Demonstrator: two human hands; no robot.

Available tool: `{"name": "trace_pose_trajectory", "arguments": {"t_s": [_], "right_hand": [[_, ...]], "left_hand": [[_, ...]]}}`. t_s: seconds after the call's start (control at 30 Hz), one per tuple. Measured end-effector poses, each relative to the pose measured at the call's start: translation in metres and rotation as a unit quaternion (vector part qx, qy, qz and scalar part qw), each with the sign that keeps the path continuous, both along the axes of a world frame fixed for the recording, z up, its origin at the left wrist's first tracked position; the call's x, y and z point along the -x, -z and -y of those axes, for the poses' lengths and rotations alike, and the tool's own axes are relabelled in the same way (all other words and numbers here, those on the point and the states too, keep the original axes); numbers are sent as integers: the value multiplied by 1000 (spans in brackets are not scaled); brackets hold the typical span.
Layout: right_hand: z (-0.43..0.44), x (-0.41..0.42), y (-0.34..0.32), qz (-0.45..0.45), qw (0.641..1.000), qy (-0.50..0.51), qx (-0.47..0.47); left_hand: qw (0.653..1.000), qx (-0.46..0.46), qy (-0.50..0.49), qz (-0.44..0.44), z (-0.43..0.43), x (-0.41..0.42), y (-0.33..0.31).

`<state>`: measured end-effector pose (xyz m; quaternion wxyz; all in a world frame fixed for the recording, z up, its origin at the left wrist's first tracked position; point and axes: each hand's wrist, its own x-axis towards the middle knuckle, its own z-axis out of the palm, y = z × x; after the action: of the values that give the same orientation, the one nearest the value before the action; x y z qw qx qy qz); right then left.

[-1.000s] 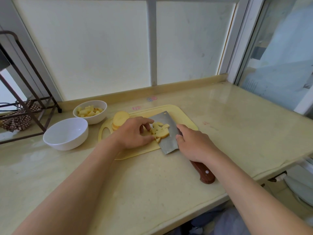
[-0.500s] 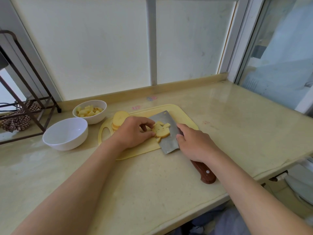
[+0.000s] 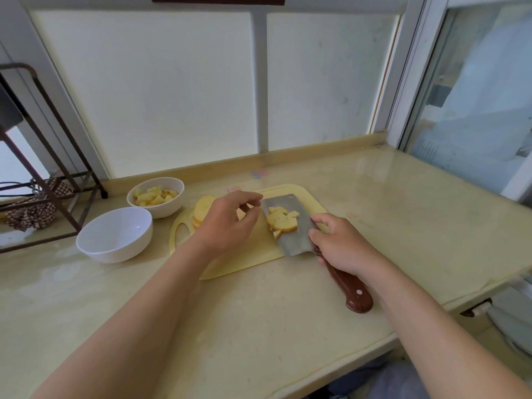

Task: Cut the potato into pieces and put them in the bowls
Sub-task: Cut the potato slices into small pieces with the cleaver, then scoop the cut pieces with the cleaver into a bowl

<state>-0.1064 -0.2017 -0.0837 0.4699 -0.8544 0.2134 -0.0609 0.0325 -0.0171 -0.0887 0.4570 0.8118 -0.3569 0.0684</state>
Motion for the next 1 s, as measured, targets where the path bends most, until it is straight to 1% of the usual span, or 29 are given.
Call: {"name": "trace_pose_trajectory", "arguments": {"t_s": [0.1, 0.13, 0.23, 0.3, 0.33, 0.37, 0.43, 0.53, 0.63, 0.73, 0.87, 1.0], "right_hand": [[-6, -4, -9, 3, 999, 7, -42], [-8, -7, -13, 9, 998, 8, -56], [-19, -19, -25, 33, 995, 0, -89], [-27, -31, -31, 42, 994, -9, -104], [-31, -38, -33, 44, 993, -15, -112], [-36, -45, -36, 47, 991, -24, -122], [-49, -60, -40, 52, 988, -46, -136], [-71, -81, -50, 56, 985, -82, -144], [-90, -106, -66, 53, 983, -115, -132], [-100, -127, -82, 46, 984, -147, -96], [-111, -153, -93, 42, 983, -174, -46], [-122, -170, -90, 22, 981, -193, -12]], "left_hand": [[1000, 18, -11, -9, -2, 0, -10], [998, 41, -23, -28, -4, -1, -16], [982, 158, -60, -86, -10, -5, -38], [972, 203, -78, -84, -20, -10, -52], [973, 205, -83, -71, -26, -13, -58], [976, 191, -89, -51, -33, -16, -63], [986, 130, -108, -2, -52, -24, -70], [986, 74, -147, 24, -85, -42, -78], [984, 31, -177, 16, -116, -60, -78], [984, -31, -175, -18, -134, -71, -71], [977, -140, -164, -10, -137, -83, -62], [963, -196, -186, -18, -137, -99, -54]]}}
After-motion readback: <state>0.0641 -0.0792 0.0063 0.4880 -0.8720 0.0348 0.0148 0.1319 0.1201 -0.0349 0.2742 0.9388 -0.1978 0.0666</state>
